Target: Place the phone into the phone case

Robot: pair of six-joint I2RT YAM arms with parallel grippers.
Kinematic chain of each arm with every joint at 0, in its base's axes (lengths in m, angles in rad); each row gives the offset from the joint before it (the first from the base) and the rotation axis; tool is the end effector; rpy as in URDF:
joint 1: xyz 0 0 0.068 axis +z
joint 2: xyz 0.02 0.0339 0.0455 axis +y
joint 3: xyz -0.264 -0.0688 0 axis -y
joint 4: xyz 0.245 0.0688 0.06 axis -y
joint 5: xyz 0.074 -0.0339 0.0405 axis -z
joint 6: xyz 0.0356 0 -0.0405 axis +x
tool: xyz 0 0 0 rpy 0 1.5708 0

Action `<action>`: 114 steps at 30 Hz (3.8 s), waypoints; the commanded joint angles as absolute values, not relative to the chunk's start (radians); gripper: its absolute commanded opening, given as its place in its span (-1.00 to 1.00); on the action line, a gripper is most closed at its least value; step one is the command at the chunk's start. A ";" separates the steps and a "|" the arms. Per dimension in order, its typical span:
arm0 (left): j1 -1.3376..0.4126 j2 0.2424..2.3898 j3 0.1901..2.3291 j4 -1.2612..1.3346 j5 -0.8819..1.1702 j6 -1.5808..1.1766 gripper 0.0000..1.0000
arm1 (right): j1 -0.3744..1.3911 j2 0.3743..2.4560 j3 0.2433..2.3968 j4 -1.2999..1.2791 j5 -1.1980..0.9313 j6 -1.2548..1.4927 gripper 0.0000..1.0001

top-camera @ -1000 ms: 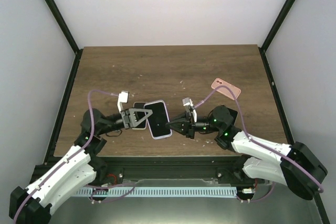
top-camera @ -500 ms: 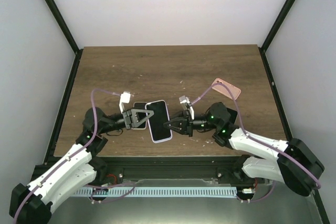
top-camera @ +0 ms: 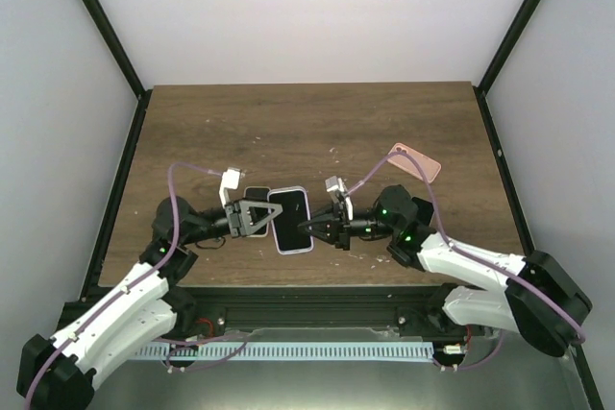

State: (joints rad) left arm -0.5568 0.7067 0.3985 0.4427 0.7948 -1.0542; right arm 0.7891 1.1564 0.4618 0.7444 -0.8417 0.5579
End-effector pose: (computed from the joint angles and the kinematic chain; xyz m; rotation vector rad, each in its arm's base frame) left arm 0.1300 -0.1108 0.2810 0.3539 1.7537 -1.7999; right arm 0.1488 0.1876 0.2493 -0.9536 1.5368 1.6455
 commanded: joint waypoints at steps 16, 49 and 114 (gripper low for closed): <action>-0.559 0.731 0.461 0.503 0.821 -1.163 0.19 | 0.799 1.098 0.472 0.686 -0.692 0.208 -0.93; -0.560 0.848 0.402 0.652 0.899 -1.107 -0.64 | 0.801 1.159 0.473 0.824 -0.770 0.375 -0.96; -0.559 0.767 0.532 0.187 0.859 -0.773 -1.00 | 0.788 0.992 0.673 0.347 -0.687 0.616 -0.99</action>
State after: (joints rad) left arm -0.5625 0.7773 0.4702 0.3244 0.9298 -0.8391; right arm 0.7944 1.0267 0.6300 0.3672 -0.7280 0.6472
